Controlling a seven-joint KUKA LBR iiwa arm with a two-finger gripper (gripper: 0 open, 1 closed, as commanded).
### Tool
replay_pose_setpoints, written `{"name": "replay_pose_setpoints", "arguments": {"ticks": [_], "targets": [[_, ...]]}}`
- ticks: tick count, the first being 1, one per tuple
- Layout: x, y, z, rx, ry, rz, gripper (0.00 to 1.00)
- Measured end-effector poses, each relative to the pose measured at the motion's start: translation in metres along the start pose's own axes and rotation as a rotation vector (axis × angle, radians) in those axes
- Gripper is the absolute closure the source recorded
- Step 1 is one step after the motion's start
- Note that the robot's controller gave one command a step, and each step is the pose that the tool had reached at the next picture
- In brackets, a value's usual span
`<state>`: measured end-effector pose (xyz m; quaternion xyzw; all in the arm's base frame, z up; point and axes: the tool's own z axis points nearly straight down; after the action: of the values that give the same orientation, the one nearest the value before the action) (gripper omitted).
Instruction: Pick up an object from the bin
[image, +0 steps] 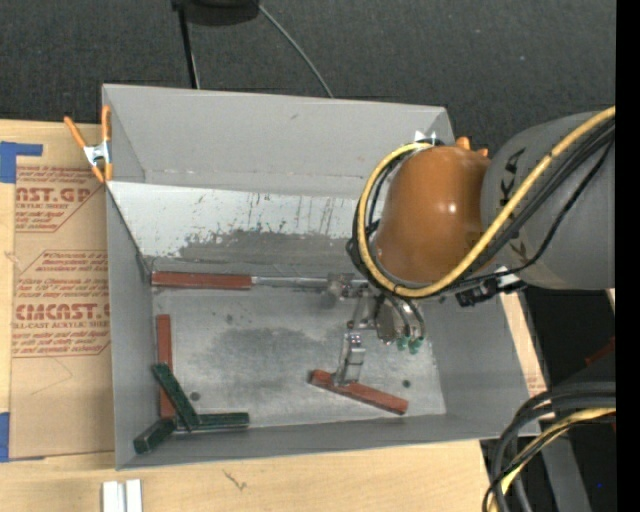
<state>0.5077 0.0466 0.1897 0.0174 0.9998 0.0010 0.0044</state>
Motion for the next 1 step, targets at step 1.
{"name": "replay_pose_setpoints", "arguments": {"ticks": [1], "targets": [[-0.0009,-0.0128,0.0595,0.001,0.005,-0.090,0.00]]}}
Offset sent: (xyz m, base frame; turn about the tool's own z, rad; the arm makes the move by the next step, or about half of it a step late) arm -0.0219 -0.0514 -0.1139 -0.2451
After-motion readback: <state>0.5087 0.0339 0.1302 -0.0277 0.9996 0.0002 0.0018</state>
